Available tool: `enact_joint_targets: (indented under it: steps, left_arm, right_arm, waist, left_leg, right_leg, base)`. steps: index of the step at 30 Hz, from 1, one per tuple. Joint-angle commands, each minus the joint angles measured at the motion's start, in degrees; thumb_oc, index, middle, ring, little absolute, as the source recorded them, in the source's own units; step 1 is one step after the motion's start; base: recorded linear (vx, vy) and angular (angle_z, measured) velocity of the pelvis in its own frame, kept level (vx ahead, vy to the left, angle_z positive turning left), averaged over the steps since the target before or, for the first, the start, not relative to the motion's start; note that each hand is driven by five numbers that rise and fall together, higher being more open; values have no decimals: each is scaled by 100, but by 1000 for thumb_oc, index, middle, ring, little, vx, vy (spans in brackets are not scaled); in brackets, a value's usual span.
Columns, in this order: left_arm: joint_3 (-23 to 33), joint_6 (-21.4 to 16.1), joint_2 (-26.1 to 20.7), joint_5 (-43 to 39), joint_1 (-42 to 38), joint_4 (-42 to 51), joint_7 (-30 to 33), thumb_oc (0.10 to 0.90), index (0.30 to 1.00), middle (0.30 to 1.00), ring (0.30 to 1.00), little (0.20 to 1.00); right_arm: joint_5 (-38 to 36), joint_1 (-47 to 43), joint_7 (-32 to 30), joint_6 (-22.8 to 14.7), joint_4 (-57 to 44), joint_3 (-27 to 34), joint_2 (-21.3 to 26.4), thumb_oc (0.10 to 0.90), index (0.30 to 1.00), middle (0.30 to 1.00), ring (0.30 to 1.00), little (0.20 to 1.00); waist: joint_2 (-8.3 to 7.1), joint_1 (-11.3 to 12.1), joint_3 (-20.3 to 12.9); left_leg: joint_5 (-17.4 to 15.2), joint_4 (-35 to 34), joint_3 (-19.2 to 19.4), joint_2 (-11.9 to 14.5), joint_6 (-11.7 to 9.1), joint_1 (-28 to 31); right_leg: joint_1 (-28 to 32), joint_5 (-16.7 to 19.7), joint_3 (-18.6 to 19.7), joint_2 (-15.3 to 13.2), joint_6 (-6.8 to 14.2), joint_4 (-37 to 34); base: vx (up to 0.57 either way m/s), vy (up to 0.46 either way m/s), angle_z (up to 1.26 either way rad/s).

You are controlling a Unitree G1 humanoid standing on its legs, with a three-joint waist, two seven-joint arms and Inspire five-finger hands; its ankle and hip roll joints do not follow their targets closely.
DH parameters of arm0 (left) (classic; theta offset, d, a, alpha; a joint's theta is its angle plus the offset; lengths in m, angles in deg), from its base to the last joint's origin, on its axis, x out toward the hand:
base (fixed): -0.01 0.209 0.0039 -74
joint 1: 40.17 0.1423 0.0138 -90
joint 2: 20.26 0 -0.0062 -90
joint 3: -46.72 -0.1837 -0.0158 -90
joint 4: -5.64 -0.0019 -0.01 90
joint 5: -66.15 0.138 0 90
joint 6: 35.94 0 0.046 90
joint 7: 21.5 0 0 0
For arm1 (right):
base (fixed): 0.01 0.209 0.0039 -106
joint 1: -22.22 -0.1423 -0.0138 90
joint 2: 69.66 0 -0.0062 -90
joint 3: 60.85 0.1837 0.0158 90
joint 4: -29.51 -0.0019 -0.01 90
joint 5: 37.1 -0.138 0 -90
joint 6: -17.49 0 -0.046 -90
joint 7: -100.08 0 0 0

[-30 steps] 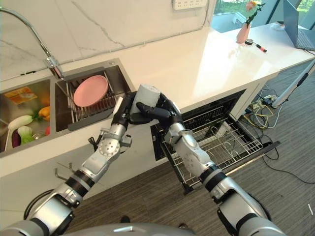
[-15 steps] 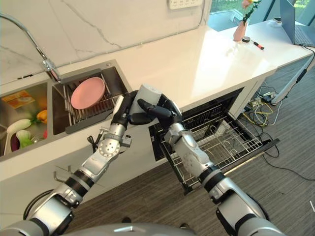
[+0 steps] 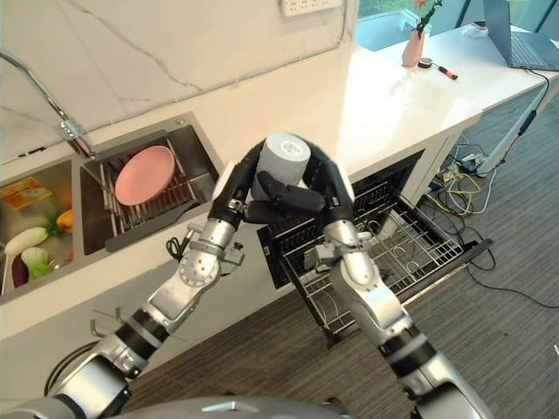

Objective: Place the dishes in the dishwasher.

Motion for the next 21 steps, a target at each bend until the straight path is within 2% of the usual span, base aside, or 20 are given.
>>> enact_joint_targets:
  steps: [1,3,4,5,12,17,18,19,21]
  left_arm:
    - [5,-190,5,90,-303,-87,21,800,900,900,900,900]
    - [372,-163,-200,29,26,196,-7,800,900,900,900,900]
    - [372,-160,-202,29,32,201,-7,800,900,900,900,900]
    - [706,-149,-312,-150,289,291,-98,800,900,900,900,900]
    - [1563,-183,-457,-691,1184,789,-499,800,900,900,900,900]
    - [1687,-178,-450,-1052,1477,1036,-746,800,900,900,900,900]
    - [1584,-76,-429,-1537,1590,1172,-1119,800,900,900,900,900]
    - [1588,-73,-434,-1553,1595,1176,-1133,800,900,900,900,900]
    - [1369,212,-430,-2242,1730,1241,-1637,800,900,900,900,900]
  right_arm:
    - [1078,-1032,-477,-881,-1095,1001,-477,400,300,300,300,300]
    - [1311,-584,-590,-870,-1325,1356,-369,400,300,300,300,300]
    - [1312,-577,-590,-867,-1330,1356,-370,400,300,300,300,300]
    - [1505,-149,-661,-889,-1576,1835,-316,400,300,300,300,300]
    - [1739,687,-896,-920,-1652,2788,-513,400,300,300,300,300]
    - [1935,780,-1092,-851,-1564,3009,-594,400,300,300,300,300]
    - [2032,823,-1111,-753,-1455,3069,-598,400,300,300,300,300]
    - [2031,827,-1109,-752,-1456,3071,-598,400,300,300,300,300]
    - [1890,868,-985,-639,-1267,3010,-603,400,300,300,300,300]
  waist:
    - [-147,-117,-98]
    - [-152,-160,-116]
    - [-153,-158,-121]
    - [-138,-223,-118]
    - [-153,-292,-159]
    - [-143,-271,-160]
    - [-139,-268,-142]
    - [-140,-265,-144]
    - [-127,-266,-122]
  left_leg:
    - [-941,15,93,257,-249,396]
    - [-952,15,140,273,-252,426]
    - [-953,15,142,273,-252,426]
    - [-962,15,175,290,-257,456]
    - [-1022,15,248,295,-246,506]
    - [-1048,15,257,278,-219,550]
    - [-1049,15,252,272,-204,558]
    - [-1050,15,253,272,-204,560]
    - [-1048,15,248,262,-191,558]
  right_leg:
    - [-146,140,359,-262,596,15]
    - [-157,123,385,-254,610,15]
    - [-159,123,387,-253,610,15]
    - [-170,91,394,-242,623,15]
    - [-184,79,455,-240,637,15]
    - [-165,74,483,-238,634,15]
    - [-152,79,493,-245,636,15]
    - [-151,79,494,-245,636,15]
    - [-158,89,502,-256,640,15]
  base:
    - [15,17,-11]
    - [16,15,-9]
    - [28,15,-7]
    - [31,13,-11]
    - [10,9,-8]
    - [0,2,-2]
    - [0,0,0]
    - [0,0,0]
    - [-5,4,2]
